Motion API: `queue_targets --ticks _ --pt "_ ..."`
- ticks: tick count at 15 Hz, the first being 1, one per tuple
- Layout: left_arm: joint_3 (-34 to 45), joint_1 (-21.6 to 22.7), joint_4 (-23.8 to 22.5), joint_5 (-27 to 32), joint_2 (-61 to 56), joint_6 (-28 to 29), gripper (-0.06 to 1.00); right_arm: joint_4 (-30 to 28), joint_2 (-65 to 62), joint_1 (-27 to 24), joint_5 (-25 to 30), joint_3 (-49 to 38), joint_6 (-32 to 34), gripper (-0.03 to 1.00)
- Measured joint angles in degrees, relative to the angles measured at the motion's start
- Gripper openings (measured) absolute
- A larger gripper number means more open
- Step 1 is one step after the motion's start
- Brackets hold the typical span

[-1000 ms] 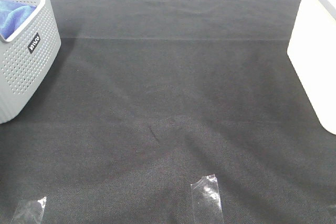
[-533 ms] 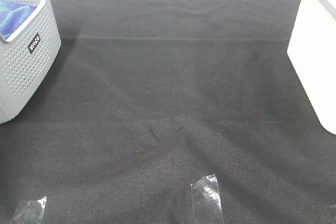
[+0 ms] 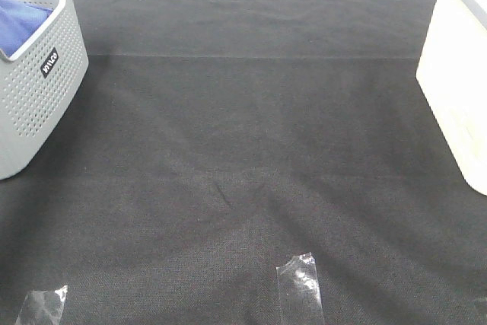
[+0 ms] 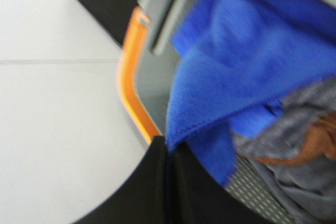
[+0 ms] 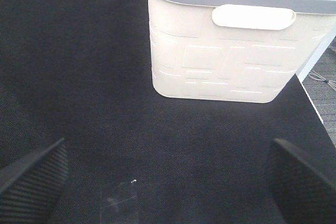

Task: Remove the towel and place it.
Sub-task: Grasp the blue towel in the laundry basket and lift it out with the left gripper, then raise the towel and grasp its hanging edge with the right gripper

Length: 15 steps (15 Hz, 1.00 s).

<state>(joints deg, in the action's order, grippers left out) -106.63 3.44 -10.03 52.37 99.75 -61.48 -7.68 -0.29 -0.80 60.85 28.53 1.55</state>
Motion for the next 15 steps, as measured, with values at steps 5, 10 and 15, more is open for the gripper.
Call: queue_targets --ticks 5,10,15 --pt "-9.97 -9.28 -0.06 -1.78 -2.64 0.0 0.0 0.0 0.0 0.0 0.0 0.0 0.0 0.97" --pt "-14.55 -19.37 -0.69 -1.78 -6.07 0.0 0.0 0.0 0.0 0.0 0.0 0.0 0.0 0.97" --pt "-14.78 -30.88 -0.86 2.64 -10.26 -0.46 0.0 0.0 0.0 0.0 0.0 0.0 -3.27 0.97"
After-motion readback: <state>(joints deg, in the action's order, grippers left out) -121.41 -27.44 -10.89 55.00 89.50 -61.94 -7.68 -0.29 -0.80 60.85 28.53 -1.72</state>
